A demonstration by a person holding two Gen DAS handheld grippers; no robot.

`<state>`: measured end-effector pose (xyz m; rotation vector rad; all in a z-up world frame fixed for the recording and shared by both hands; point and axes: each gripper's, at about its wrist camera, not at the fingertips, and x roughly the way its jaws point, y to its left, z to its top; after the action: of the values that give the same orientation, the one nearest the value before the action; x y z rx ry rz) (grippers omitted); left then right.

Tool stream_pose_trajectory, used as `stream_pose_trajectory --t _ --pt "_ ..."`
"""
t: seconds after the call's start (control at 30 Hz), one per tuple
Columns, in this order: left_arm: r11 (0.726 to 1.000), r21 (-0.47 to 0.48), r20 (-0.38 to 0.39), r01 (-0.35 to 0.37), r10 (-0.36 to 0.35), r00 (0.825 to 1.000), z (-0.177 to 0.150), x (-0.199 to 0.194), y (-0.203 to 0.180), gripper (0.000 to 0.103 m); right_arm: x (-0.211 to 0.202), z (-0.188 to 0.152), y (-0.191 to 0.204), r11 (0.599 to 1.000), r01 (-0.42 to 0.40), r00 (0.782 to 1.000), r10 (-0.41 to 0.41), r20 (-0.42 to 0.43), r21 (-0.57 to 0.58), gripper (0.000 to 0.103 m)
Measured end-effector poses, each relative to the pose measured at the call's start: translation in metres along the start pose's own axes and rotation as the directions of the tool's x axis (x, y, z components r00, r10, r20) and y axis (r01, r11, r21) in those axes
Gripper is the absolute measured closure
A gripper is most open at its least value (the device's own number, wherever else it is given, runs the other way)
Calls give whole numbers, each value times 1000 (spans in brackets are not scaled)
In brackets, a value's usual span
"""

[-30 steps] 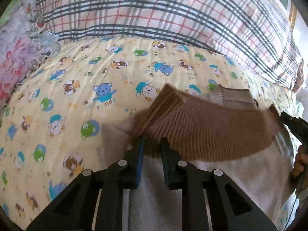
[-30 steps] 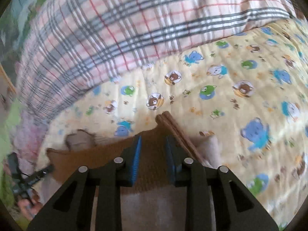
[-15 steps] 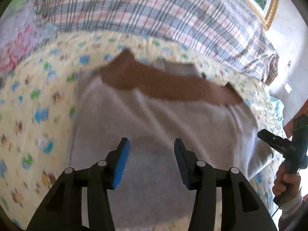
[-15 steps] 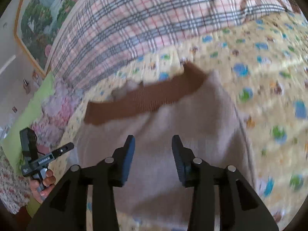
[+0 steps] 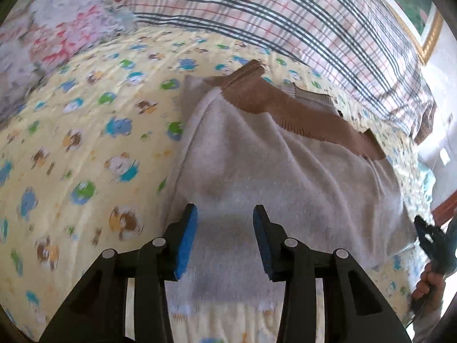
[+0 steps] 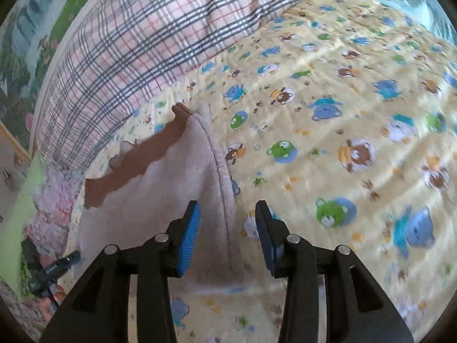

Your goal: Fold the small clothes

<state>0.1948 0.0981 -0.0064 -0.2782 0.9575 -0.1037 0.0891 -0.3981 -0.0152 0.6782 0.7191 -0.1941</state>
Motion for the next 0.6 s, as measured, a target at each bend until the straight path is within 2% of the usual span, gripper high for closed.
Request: stream_pose_trajectory --t 0.23,0.47,0.6 --pt "995 -97 3 34 -34 999 -34 -32 5 57 -23 -19 30 995 -73 997 76 33 -61 61" --pt "981 -173 -35 89 -96 995 -72 -35 1 56 -23 -44 59 984 -134 991 134 -9 -115 61" --pt "975 -200 -54 96 -108 993 -85 -29 0 56 -18 -60 74 976 -169 985 164 -48 -140 61"
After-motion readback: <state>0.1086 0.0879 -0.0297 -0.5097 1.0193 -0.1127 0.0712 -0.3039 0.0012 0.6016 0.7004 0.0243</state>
